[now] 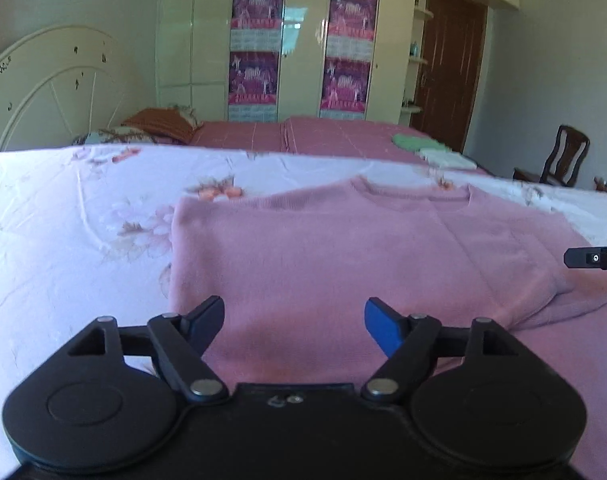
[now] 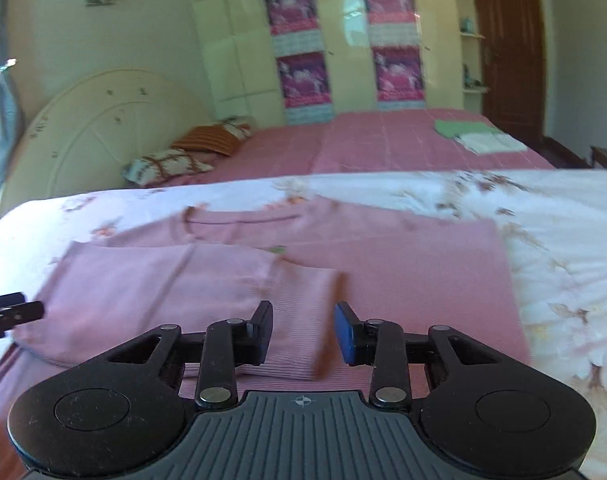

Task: Fold small clothes

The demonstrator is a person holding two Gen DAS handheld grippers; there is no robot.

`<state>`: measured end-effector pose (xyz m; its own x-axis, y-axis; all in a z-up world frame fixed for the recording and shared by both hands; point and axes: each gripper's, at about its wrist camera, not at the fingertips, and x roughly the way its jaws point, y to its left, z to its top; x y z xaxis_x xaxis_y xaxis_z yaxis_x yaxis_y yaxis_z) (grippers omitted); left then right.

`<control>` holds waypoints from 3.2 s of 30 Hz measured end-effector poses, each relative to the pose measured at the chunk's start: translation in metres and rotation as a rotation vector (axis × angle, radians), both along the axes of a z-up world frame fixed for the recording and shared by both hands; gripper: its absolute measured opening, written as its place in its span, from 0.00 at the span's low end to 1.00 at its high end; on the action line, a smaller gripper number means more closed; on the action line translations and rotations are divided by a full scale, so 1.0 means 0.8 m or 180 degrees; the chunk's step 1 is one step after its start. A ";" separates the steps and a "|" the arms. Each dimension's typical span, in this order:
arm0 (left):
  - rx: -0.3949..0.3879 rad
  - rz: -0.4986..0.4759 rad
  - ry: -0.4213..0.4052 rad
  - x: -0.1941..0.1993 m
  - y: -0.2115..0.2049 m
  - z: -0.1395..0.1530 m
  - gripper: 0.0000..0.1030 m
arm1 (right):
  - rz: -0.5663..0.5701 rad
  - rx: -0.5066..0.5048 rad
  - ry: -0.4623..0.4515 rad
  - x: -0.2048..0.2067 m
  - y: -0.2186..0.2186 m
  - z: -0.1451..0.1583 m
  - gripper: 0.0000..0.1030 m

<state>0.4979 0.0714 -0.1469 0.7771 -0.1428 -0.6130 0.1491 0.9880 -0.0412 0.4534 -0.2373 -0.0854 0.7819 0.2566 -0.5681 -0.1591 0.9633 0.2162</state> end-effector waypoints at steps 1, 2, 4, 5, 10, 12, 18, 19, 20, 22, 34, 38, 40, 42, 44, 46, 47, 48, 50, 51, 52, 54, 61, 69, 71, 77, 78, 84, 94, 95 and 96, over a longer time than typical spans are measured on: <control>0.0060 0.0037 0.0123 0.004 -0.001 -0.010 0.70 | 0.0070 -0.0049 0.0061 0.002 0.009 -0.005 0.34; 0.0061 0.0028 0.0092 0.002 0.000 -0.011 0.71 | 0.0082 -0.0188 0.0206 0.006 0.016 -0.017 0.34; -0.0032 0.0005 0.0028 0.002 0.007 0.003 0.70 | 0.0068 -0.0212 0.0341 0.010 0.012 -0.032 0.34; -0.0030 -0.0013 -0.0108 0.005 0.010 0.013 0.71 | 0.0018 -0.0134 0.0312 0.007 0.004 -0.026 0.34; 0.0026 -0.0005 -0.0168 0.073 0.015 0.020 0.74 | -0.0434 -0.0044 0.0052 0.024 -0.044 -0.005 0.34; -0.0041 0.0079 -0.0004 0.106 0.024 0.005 0.74 | -0.0688 0.0018 0.0136 0.047 -0.071 -0.011 0.34; -0.0035 0.0145 0.0084 0.123 0.040 -0.003 0.76 | -0.0756 -0.0169 0.0336 0.078 -0.116 -0.019 0.34; 0.0058 0.0068 0.0145 0.122 0.036 -0.010 0.75 | -0.0769 -0.0167 0.0190 0.069 -0.119 -0.010 0.34; 0.0236 0.0022 0.0116 0.117 0.030 -0.016 0.77 | -0.0731 -0.0119 0.0079 0.059 -0.121 -0.006 0.34; 0.0266 0.0048 0.0041 0.104 0.025 -0.007 0.71 | -0.0632 -0.0259 0.0288 0.060 -0.118 -0.023 0.34; 0.0252 0.0044 0.0102 -0.006 0.003 -0.005 0.77 | -0.0373 -0.0546 0.0181 -0.048 -0.114 -0.038 0.34; 0.0308 0.0182 0.0089 -0.024 0.006 0.006 0.81 | -0.0522 -0.0334 -0.0046 -0.055 -0.125 -0.011 0.34; 0.0496 0.0201 0.0158 -0.027 0.003 -0.003 0.83 | -0.0467 -0.0437 0.0081 -0.049 -0.127 -0.021 0.34; 0.0457 0.0254 0.0219 -0.035 0.004 0.008 0.77 | -0.0361 -0.0536 0.0271 -0.043 -0.127 -0.039 0.36; 0.0437 0.0315 0.0098 -0.059 0.006 0.022 0.79 | -0.0387 -0.0318 0.0290 -0.048 -0.140 -0.027 0.36; 0.0342 0.0384 0.0197 -0.079 0.013 0.025 0.79 | -0.0424 -0.0058 0.0161 -0.066 -0.156 -0.012 0.36; 0.0265 0.0422 0.0269 -0.091 0.019 0.025 0.77 | -0.0420 0.0010 0.0207 -0.071 -0.161 -0.009 0.36; 0.0207 0.0446 0.0311 -0.103 0.023 0.024 0.75 | -0.0428 0.0116 0.0253 -0.080 -0.168 -0.006 0.36; 0.0105 0.0525 0.0445 -0.133 0.033 0.025 0.73 | -0.0421 0.0349 0.0301 -0.103 -0.184 0.000 0.36; 0.0031 0.0528 0.0467 -0.148 0.037 0.025 0.73 | -0.0420 0.0444 0.0349 -0.114 -0.191 0.002 0.36; -0.0034 0.0527 0.0496 -0.164 0.041 0.025 0.73 | -0.0416 0.0546 0.0405 -0.128 -0.199 0.004 0.36; -0.0098 0.0518 0.0591 -0.195 0.048 0.023 0.72 | -0.0396 0.0698 0.0493 -0.158 -0.212 0.003 0.36; -0.0729 0.0444 0.0749 -0.286 0.092 0.018 0.65 | -0.0581 0.1231 0.1014 -0.297 -0.235 -0.015 0.36; -0.1897 0.0212 0.0979 -0.353 0.131 0.000 0.64 | -0.0570 0.1926 0.1280 -0.389 -0.221 -0.025 0.36; -0.2035 0.0172 0.0985 -0.347 0.135 -0.007 0.64 | -0.0573 0.1930 0.1218 -0.396 -0.214 -0.027 0.36; -0.2262 0.0069 0.1038 -0.315 0.133 -0.019 0.64 | -0.0540 0.2069 0.1101 -0.372 -0.219 -0.038 0.36; -0.2302 0.0065 0.1036 -0.312 0.133 -0.021 0.64 | -0.0512 0.2103 0.1105 -0.367 -0.220 -0.039 0.36; -0.2294 -0.0008 0.0990 -0.312 0.126 -0.025 0.62 | -0.0312 0.2178 0.1119 -0.361 -0.221 -0.047 0.36; -0.1746 0.0188 0.0707 -0.315 0.115 0.002 0.06 | -0.0267 0.1781 0.1029 -0.356 -0.199 -0.028 0.13; -0.1933 0.0154 0.0484 -0.328 0.124 0.010 0.06 | -0.0263 0.1836 0.0931 -0.361 -0.202 -0.020 0.13; -0.2043 0.0130 0.0356 -0.336 0.130 0.015 0.06 | -0.0253 0.1889 0.0819 -0.369 -0.205 -0.011 0.12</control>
